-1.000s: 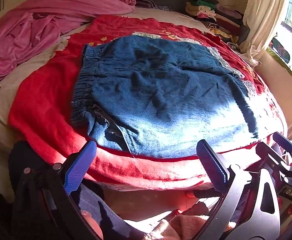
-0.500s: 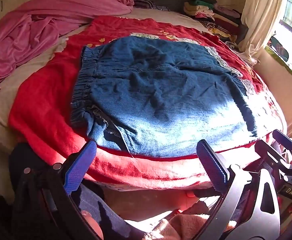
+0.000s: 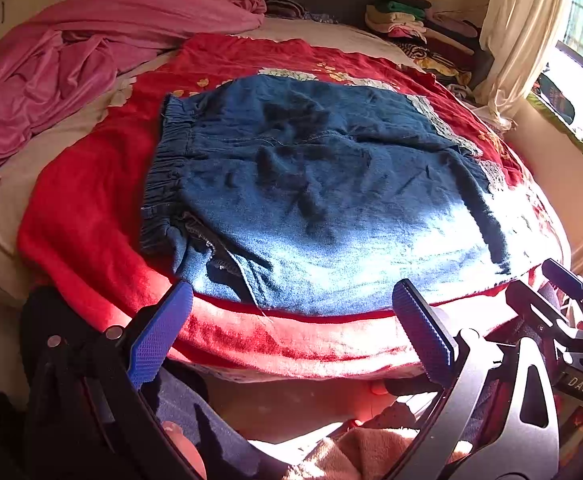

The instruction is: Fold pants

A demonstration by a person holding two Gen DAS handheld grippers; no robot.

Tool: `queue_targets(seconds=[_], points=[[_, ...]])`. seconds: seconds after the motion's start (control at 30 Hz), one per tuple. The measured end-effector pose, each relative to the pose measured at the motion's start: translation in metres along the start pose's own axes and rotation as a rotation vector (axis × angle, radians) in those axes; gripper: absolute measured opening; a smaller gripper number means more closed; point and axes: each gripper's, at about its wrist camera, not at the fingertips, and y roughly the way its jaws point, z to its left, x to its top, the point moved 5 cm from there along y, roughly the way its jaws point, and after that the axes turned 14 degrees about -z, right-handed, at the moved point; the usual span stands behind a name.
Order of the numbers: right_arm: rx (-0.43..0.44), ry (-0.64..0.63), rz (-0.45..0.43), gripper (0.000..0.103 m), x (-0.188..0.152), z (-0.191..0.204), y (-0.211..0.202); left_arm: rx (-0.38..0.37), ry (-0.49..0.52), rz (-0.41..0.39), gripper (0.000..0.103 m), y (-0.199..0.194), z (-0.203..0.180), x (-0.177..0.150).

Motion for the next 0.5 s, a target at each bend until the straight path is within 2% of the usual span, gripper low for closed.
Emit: queue_targets(seconds=[0.5], points=[[0.001, -0.001, -0.002, 0.099, 0.0003, 0.0, -0.0007, -0.001, 0.0, -0.002, 0.094, -0.0006, 0.0006, 0.0001]])
